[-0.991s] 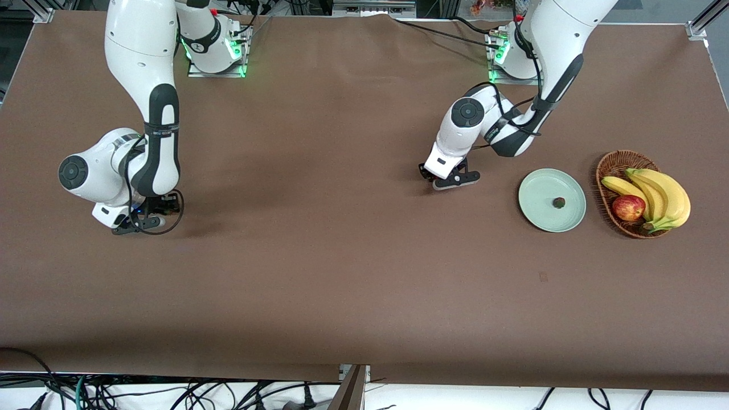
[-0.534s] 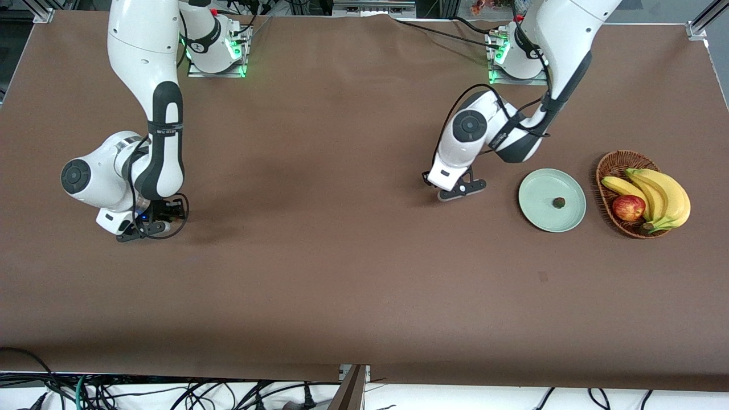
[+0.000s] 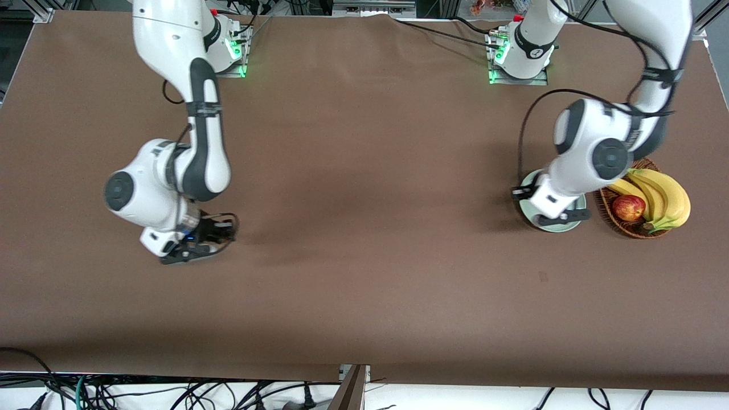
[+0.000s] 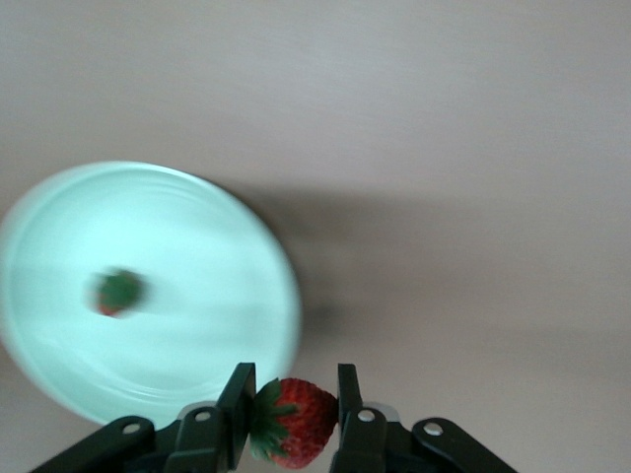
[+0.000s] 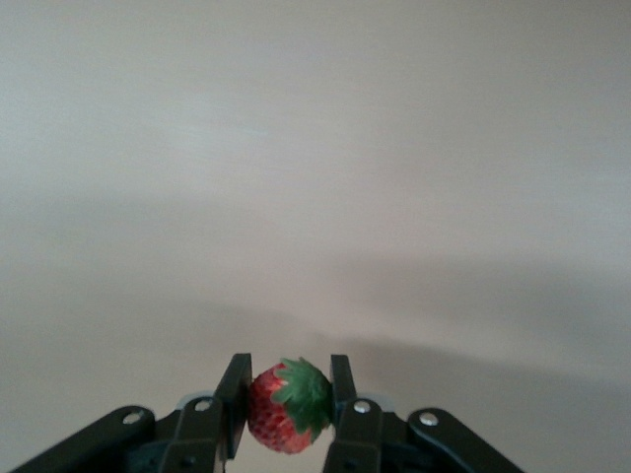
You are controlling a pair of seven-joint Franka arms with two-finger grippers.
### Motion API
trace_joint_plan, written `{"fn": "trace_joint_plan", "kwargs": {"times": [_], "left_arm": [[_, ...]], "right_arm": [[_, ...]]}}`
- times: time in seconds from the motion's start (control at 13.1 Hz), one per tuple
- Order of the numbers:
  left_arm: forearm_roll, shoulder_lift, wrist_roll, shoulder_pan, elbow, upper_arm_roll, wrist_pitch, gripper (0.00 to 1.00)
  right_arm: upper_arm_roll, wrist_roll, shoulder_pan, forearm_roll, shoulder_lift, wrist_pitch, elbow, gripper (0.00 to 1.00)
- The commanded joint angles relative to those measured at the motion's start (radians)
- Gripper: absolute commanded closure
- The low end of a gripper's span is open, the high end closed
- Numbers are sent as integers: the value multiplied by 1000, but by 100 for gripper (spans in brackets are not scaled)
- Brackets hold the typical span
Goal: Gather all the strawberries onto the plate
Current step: 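Place the strawberry on the plate while the right gripper carries the third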
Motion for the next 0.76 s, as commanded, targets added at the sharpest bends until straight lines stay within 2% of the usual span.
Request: {"fn": "trace_joint_plan", "kwargs": {"times": [0.0, 0.15, 0.3, 0.46, 0.53, 0.61, 0.69], "left_arm": [[-30, 11, 222, -10, -22, 116, 11, 80], [-31, 51, 291, 7, -33, 141, 82, 80], [-31, 94, 322, 19, -40, 141, 149, 79], [-33, 117, 324, 21, -48, 141, 192, 77], [-42, 129, 325, 21, -46, 141, 211, 73], [-44, 140, 327, 19, -43, 141, 219, 51], [-42, 146, 327, 19, -37, 140, 219, 8]], "right_arm": [[102, 263, 2, -15, 5, -10, 117, 84], [200, 467, 0, -18, 34, 3, 221, 83], [266, 688, 14, -19, 115, 31, 369, 83], [286, 848, 86, -21, 186, 138, 444, 82], [286, 903, 132, -19, 206, 205, 446, 82], [293, 975, 183, -19, 225, 274, 446, 79], [293, 1070, 238, -21, 246, 339, 446, 79]]}}
